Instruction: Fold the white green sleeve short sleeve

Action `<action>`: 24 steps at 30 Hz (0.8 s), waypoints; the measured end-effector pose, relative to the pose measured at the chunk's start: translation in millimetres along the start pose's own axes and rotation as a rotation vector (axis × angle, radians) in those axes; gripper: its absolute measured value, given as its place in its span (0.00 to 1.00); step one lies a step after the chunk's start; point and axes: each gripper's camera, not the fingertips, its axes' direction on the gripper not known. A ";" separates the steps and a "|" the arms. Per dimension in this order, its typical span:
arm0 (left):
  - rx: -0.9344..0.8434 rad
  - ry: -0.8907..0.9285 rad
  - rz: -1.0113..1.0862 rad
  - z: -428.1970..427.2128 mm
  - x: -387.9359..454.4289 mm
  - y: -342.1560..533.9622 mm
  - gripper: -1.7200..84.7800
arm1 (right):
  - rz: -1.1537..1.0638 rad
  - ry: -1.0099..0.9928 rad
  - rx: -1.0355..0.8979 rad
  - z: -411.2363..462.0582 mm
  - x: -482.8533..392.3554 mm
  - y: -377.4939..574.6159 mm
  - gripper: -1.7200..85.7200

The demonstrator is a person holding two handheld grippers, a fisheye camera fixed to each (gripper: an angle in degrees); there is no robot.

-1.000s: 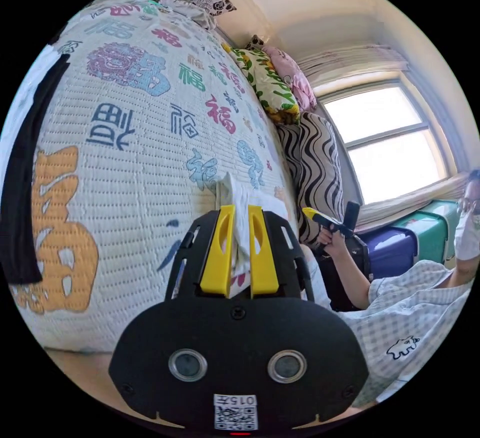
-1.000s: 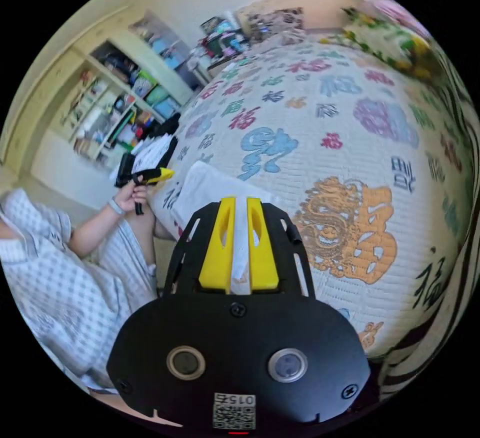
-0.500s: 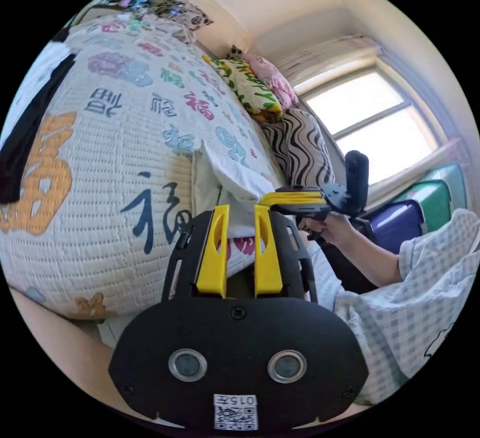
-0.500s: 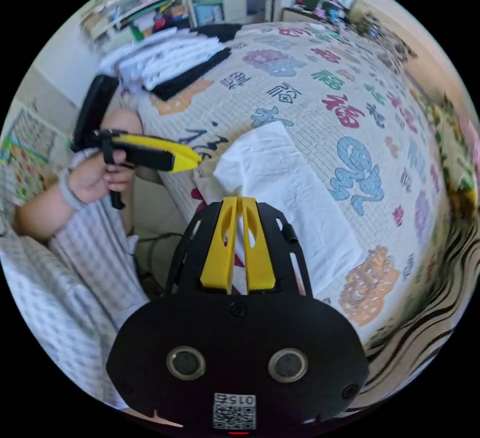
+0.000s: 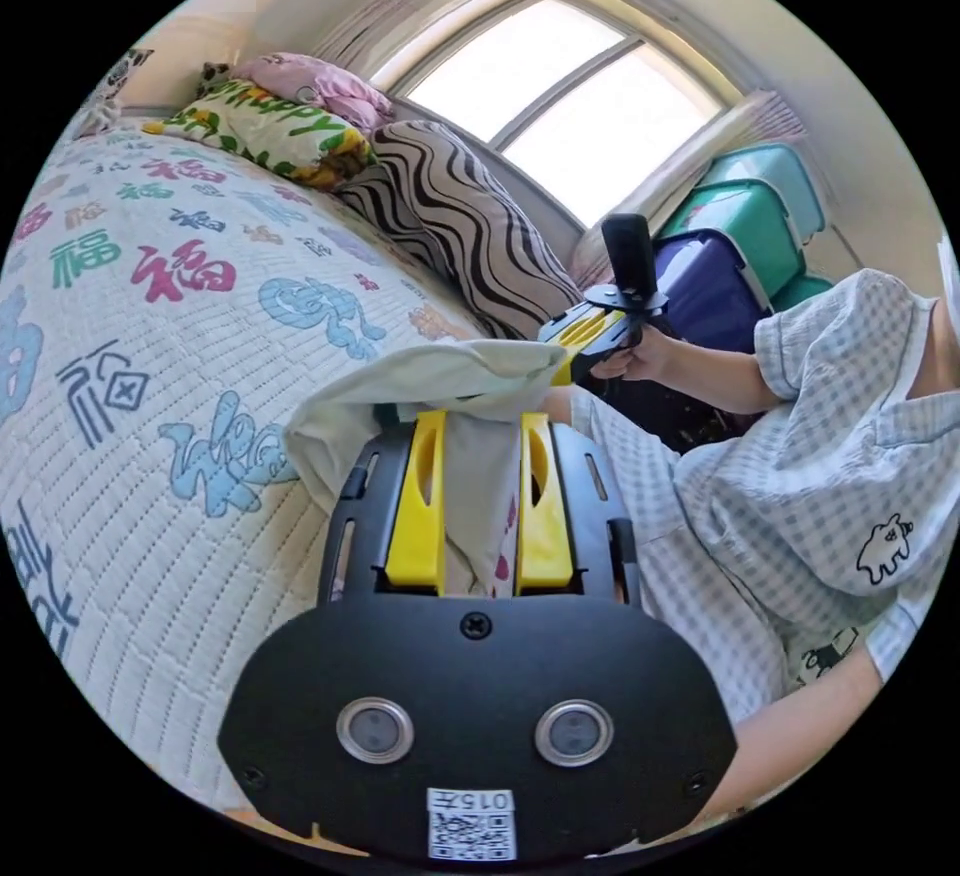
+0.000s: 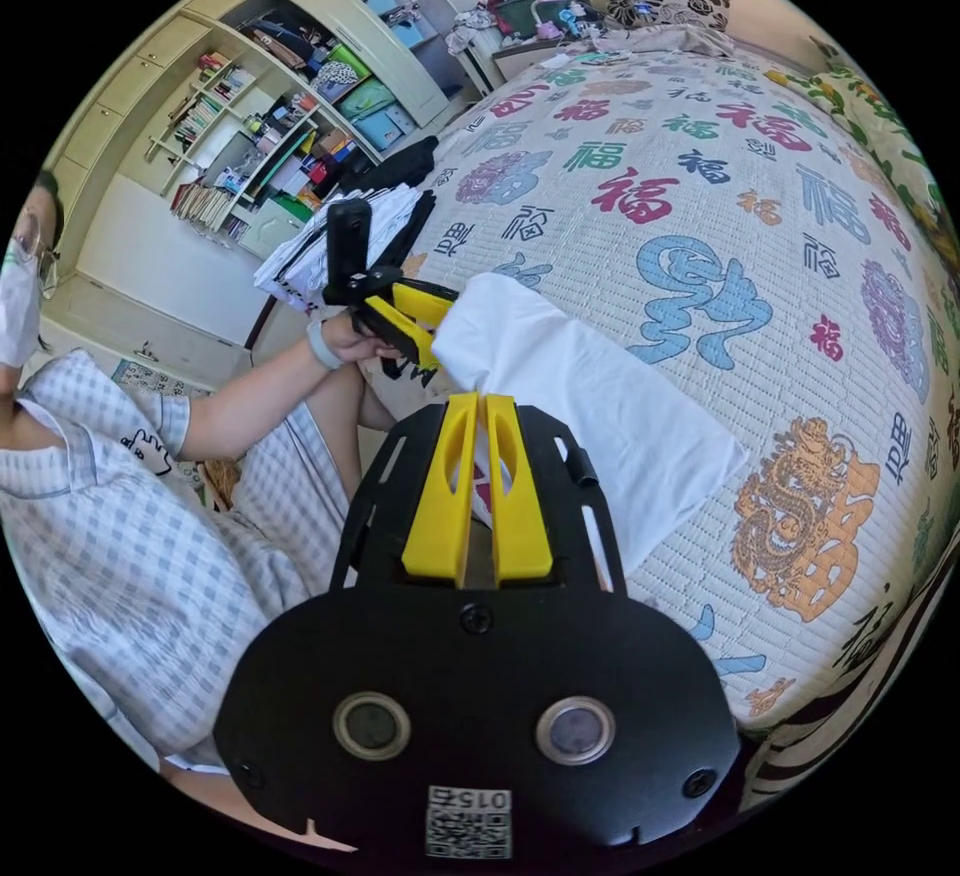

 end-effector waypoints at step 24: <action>0.085 0.498 0.077 -51.8 -2.1 -5.2 0.02 | -0.084 0.243 -0.278 63.2 4.7 -51.8 0.02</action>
